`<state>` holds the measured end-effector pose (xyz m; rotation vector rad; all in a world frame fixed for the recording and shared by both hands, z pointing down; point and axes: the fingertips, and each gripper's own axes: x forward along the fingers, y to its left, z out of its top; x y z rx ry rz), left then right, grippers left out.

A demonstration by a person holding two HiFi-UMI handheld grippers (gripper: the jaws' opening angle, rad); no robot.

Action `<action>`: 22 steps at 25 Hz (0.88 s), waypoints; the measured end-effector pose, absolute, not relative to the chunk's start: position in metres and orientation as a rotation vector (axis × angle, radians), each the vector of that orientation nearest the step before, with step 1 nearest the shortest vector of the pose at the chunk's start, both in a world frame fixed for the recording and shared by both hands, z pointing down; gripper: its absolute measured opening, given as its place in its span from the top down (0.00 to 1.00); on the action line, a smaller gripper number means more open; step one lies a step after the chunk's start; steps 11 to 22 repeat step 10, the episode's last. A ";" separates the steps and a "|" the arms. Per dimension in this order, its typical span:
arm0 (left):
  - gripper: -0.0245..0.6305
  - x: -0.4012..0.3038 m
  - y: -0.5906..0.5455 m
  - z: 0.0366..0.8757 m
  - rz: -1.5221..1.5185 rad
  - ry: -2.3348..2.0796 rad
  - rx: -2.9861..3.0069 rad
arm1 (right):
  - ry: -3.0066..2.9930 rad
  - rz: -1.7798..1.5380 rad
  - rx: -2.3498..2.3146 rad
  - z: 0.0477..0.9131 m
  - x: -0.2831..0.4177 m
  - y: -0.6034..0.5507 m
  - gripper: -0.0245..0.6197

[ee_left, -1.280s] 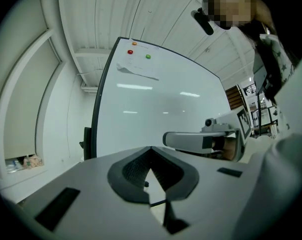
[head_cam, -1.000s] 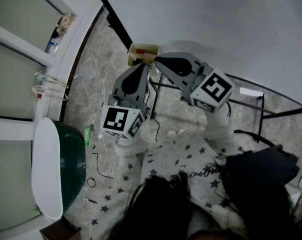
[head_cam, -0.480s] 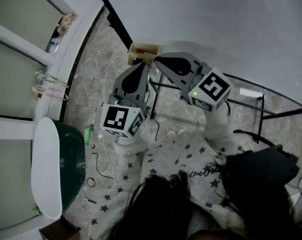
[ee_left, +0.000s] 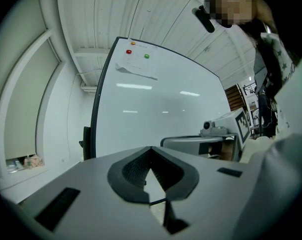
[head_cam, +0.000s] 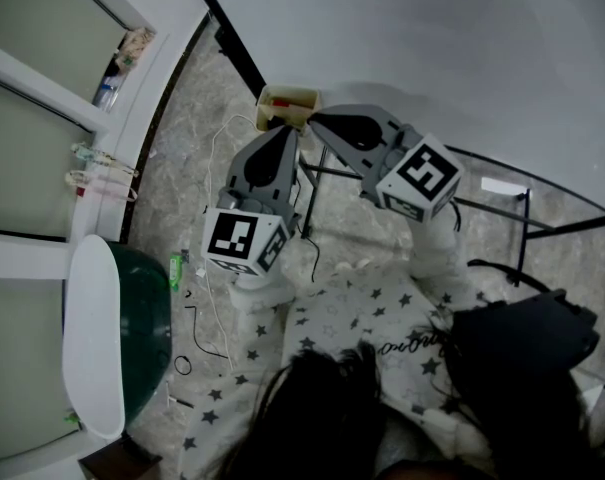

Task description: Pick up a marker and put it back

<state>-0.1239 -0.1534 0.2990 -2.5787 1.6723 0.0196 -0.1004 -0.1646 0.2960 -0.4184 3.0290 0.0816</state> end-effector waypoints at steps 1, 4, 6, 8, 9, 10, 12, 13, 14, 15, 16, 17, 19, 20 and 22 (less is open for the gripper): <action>0.96 -0.124 -0.154 0.299 0.020 1.673 -2.579 | 3.029 0.081 -0.419 0.296 -0.100 -0.165 0.95; 0.96 -0.124 -0.154 0.299 0.021 1.673 -2.578 | 3.027 0.086 -0.421 0.296 -0.100 -0.166 0.95; 0.96 -0.124 -0.154 0.299 0.020 1.675 -2.579 | 3.025 0.080 -0.424 0.297 -0.100 -0.167 0.95; 0.96 -0.124 -0.154 0.299 0.020 1.678 -2.580 | 3.020 0.069 -0.427 0.299 -0.099 -0.168 0.95; 0.96 -0.124 -0.154 0.299 0.020 1.679 -2.580 | 3.019 0.068 -0.428 0.299 -0.099 -0.168 0.95; 0.96 -0.124 -0.154 0.299 0.020 1.680 -2.580 | 3.019 0.068 -0.429 0.299 -0.099 -0.168 0.95; 0.96 -0.124 -0.154 0.299 0.020 1.680 -2.580 | 3.019 0.068 -0.429 0.299 -0.099 -0.168 0.95; 0.96 -0.124 -0.154 0.299 0.020 1.680 -2.580 | 3.019 0.068 -0.429 0.299 -0.099 -0.168 0.95; 0.96 -0.124 -0.154 0.299 0.020 1.680 -2.580 | 3.019 0.068 -0.429 0.299 -0.099 -0.168 0.95; 0.96 -0.124 -0.154 0.299 0.020 1.680 -2.580 | 3.019 0.068 -0.429 0.299 -0.099 -0.168 0.95; 0.96 -0.124 -0.154 0.299 0.020 1.680 -2.580 | 3.019 0.068 -0.429 0.299 -0.099 -0.168 0.95; 0.96 -0.124 -0.154 0.299 0.020 1.680 -2.580 | 3.019 0.068 -0.429 0.299 -0.099 -0.168 0.95; 0.96 -0.124 -0.154 0.299 0.020 1.680 -2.580 | 3.019 0.068 -0.429 0.299 -0.099 -0.168 0.95; 0.96 -0.124 -0.154 0.299 0.020 1.680 -2.580 | 3.019 0.068 -0.429 0.299 -0.099 -0.168 0.95; 0.96 -0.124 -0.154 0.299 0.020 1.680 -2.580 | 3.019 0.068 -0.429 0.299 -0.099 -0.168 0.95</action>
